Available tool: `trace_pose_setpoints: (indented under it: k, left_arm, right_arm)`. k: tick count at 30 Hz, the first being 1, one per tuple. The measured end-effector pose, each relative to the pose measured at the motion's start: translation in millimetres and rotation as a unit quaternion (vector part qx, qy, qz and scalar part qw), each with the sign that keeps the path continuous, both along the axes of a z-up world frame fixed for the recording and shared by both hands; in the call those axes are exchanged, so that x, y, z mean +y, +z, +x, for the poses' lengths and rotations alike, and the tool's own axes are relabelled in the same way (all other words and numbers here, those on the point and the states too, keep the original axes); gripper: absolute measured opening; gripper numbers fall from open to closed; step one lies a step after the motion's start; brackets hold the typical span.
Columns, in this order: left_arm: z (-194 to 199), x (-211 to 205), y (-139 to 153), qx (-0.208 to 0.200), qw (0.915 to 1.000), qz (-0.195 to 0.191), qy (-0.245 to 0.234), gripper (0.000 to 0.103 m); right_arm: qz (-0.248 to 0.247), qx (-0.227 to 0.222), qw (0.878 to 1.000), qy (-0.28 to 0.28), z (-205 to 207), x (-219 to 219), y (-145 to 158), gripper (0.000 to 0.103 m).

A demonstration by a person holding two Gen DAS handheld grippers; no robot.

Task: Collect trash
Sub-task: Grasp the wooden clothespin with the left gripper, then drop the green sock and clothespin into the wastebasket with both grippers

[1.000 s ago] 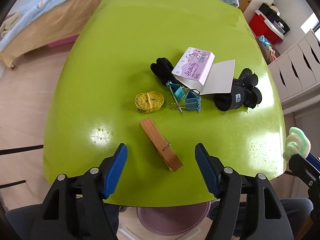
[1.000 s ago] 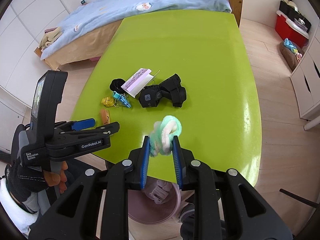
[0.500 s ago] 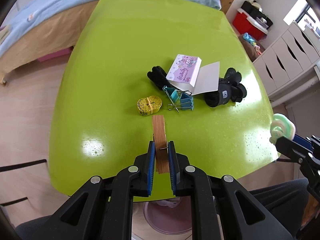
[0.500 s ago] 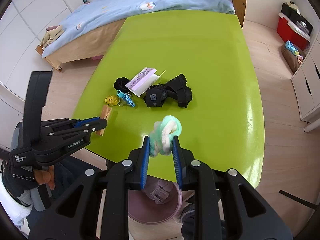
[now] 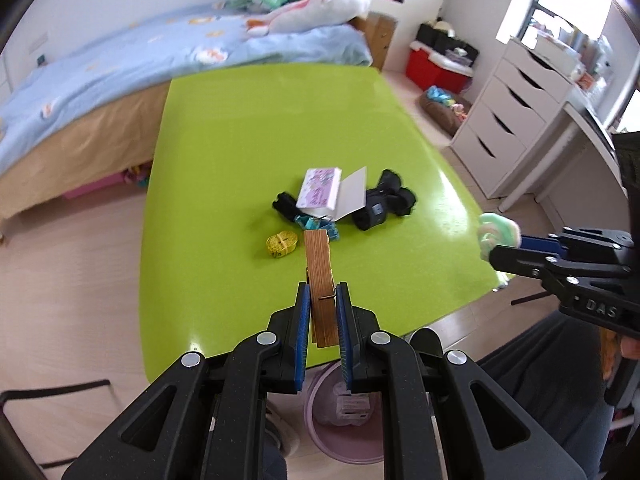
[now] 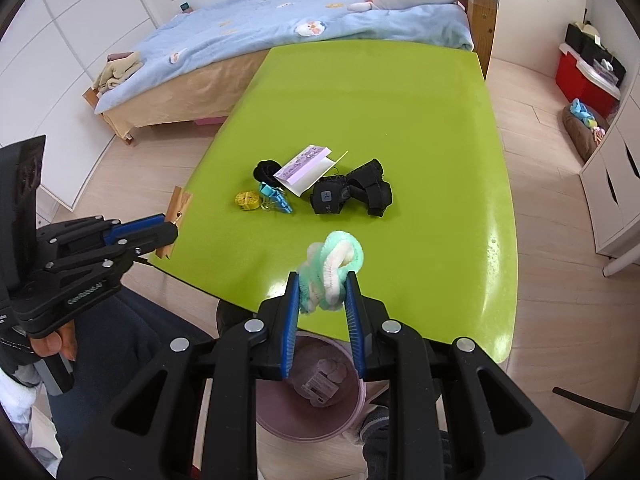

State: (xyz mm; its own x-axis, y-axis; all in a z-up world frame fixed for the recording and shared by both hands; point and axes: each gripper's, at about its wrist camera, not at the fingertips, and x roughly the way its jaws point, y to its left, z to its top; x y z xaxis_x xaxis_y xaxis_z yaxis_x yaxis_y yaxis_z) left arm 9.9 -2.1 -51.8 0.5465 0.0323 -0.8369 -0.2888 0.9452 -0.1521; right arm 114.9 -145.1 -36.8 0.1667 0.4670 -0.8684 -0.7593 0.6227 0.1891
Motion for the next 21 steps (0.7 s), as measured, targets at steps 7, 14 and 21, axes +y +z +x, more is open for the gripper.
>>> trace_pose_setpoints:
  k: [7, 14, 21]
  left_arm:
    - [-24.7, -28.3, 27.8, -0.03, 0.9983, 0.01, -0.049, 0.013]
    - [-47.6, -49.2, 29.1, -0.03, 0.9967, 0.003, -0.076, 0.013]
    - [-66.7, -61.7, 23.7, -0.025, 0.9962, -0.003, -0.083, 0.013]
  right_arm:
    - [0.015, -0.009, 1.0, 0.017, -32.4, -18.2, 16.2, 0.022]
    - [0.016, 0.006, 0.999, 0.033, -67.0, -34.6, 12.3, 0.022]
    - [0.008, 0.042, 0.998, 0.049, -94.4, -43.5, -11.4, 0.022]
